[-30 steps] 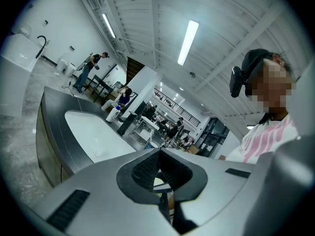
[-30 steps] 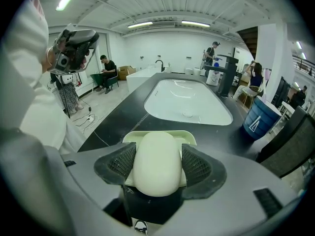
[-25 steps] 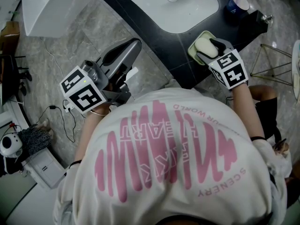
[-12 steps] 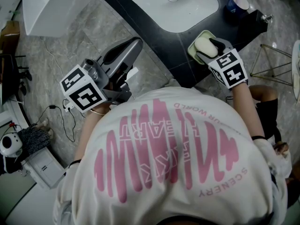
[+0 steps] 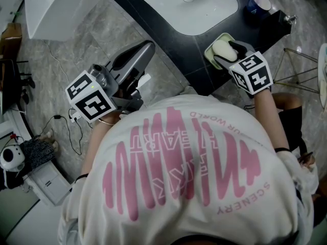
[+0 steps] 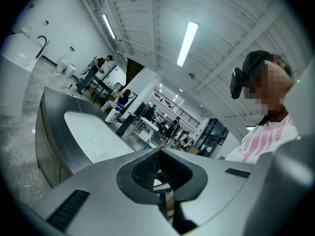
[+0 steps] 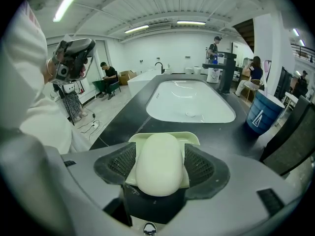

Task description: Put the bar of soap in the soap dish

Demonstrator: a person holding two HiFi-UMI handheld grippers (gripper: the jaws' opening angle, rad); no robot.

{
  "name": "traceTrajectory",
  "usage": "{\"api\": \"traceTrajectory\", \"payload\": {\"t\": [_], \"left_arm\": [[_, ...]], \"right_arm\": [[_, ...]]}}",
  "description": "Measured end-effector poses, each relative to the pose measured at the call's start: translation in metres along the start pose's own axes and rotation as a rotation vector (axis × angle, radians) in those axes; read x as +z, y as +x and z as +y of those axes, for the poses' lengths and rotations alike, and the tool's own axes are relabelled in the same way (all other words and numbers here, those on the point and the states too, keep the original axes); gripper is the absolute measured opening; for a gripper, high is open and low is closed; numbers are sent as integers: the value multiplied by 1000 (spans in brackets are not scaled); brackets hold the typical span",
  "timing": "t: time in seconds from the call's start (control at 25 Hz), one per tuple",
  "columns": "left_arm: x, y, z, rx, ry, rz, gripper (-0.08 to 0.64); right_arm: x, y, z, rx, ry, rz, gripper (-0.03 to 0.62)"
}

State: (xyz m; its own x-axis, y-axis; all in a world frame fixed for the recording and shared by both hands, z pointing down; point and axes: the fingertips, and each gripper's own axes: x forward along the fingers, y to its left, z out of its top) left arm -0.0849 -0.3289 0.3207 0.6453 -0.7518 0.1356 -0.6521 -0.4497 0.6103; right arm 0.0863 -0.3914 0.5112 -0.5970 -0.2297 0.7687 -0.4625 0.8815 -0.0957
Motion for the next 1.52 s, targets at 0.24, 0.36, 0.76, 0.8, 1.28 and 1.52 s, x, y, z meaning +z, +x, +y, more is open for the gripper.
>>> {"api": "traceTrajectory", "payload": {"t": [0.24, 0.36, 0.76, 0.8, 1.28, 1.52], "left_arm": [[-1, -1, -2, -4, -1, -1, 11], [-1, -1, -2, -8, -3, -1, 11], [-7, 6, -12, -61, -17, 29, 11], [-7, 7, -14, -72, -15, 34, 11], [13, 0, -35, -235, 18, 104, 11], [6, -18, -42, -314, 34, 172, 11]], "right_arm": [[9, -8, 4, 6, 3, -20, 298], [20, -19, 3, -5, 0, -56, 298], [78, -80, 3, -29, 163, -330, 186], [82, -87, 4, -35, 189, -363, 155], [104, -150, 38, -68, 380, -631, 34], [95, -158, 71, -94, 476, -683, 34]]}}
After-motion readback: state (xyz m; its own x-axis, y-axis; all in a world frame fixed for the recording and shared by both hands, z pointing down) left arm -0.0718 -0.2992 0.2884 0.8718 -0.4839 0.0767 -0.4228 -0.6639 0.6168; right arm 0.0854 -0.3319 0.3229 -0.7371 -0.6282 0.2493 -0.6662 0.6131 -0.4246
